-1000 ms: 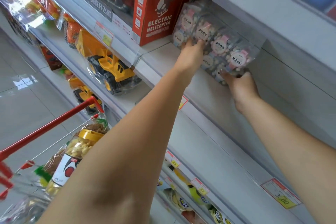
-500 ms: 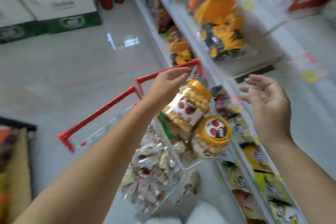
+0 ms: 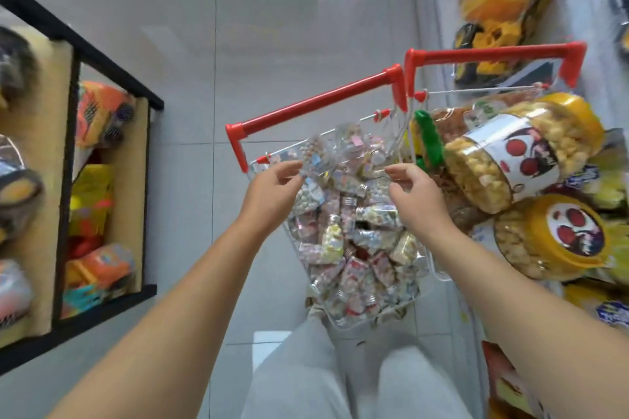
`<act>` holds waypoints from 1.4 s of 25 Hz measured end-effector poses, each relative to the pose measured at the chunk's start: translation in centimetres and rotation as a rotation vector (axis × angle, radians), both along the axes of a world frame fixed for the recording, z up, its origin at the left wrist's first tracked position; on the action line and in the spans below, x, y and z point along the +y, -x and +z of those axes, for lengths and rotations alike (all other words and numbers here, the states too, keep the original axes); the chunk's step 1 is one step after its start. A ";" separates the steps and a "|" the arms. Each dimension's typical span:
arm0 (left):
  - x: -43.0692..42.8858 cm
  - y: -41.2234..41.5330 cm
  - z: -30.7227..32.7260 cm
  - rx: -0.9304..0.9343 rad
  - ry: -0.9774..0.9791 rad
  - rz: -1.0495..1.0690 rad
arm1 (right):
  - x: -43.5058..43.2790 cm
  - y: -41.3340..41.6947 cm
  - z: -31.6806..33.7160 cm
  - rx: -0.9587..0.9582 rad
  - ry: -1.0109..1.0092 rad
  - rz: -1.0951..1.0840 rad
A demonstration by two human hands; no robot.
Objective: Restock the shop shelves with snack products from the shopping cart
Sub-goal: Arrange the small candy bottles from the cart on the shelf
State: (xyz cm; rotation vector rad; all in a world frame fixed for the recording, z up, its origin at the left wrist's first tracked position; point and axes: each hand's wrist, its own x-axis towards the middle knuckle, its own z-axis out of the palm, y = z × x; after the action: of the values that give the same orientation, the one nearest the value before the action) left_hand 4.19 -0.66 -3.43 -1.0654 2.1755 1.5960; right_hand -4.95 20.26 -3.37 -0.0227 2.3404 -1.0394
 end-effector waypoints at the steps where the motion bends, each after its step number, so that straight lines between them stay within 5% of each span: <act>1: 0.0 -0.5 -0.7 -0.010 0.043 0.025 | -0.4 0.1 -0.8 -0.010 -0.013 0.005; 9: -1.0 0.3 -5.3 -0.040 0.549 -0.193 | -5.7 4.7 -4.3 0.030 -0.166 0.278; 15: -1.5 0.9 -6.9 -0.100 0.520 -0.231 | -7.9 5.6 -6.8 0.031 -0.119 0.259; 23: -2.7 1.4 -7.9 -0.085 0.610 -0.316 | -8.8 6.4 -6.4 0.362 -0.359 0.621; 28: -2.7 1.2 -8.2 0.006 0.615 -0.290 | -9.5 7.1 -7.1 0.314 -0.537 0.879; 35: -2.9 1.3 -8.1 0.031 0.609 -0.321 | -9.4 6.7 -8.2 0.399 -0.645 0.848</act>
State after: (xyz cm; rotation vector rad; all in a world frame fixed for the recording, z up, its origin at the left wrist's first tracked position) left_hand 2.89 -3.54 -11.57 -0.7590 2.7621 0.8339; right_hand -11.68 10.81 -11.52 -0.9461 2.4896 0.1552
